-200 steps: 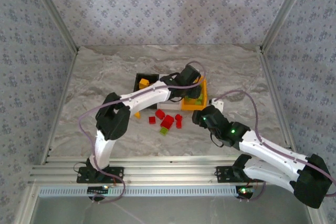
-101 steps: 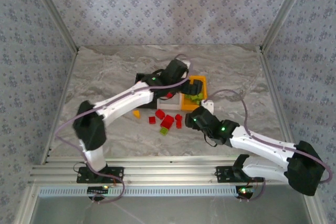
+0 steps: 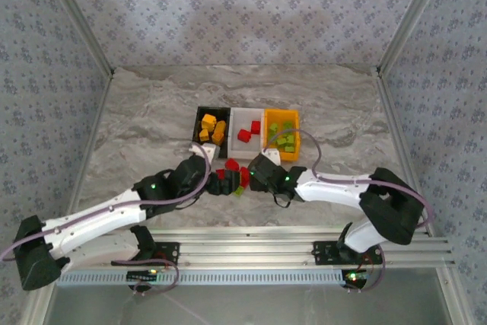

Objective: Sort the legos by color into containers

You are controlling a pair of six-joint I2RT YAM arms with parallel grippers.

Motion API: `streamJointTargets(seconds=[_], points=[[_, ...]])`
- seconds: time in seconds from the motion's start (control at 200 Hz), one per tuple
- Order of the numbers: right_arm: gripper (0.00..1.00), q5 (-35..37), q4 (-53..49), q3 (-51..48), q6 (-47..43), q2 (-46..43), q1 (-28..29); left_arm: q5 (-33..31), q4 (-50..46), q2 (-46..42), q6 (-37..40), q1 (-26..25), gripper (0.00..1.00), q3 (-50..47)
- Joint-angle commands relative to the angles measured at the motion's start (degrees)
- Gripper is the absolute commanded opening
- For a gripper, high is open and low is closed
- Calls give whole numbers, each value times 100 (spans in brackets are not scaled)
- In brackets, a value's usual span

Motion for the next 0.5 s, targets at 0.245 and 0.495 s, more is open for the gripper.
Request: streamJointTargets(seconds=[0.245, 0.495], points=[[45, -171, 282, 259, -60, 729, -56, -622, -615, -1074, -761, -34, 99, -689], [28, -184, 288, 52, -145, 343, 13, -803, -787, -1366, -803, -34, 99, -851]])
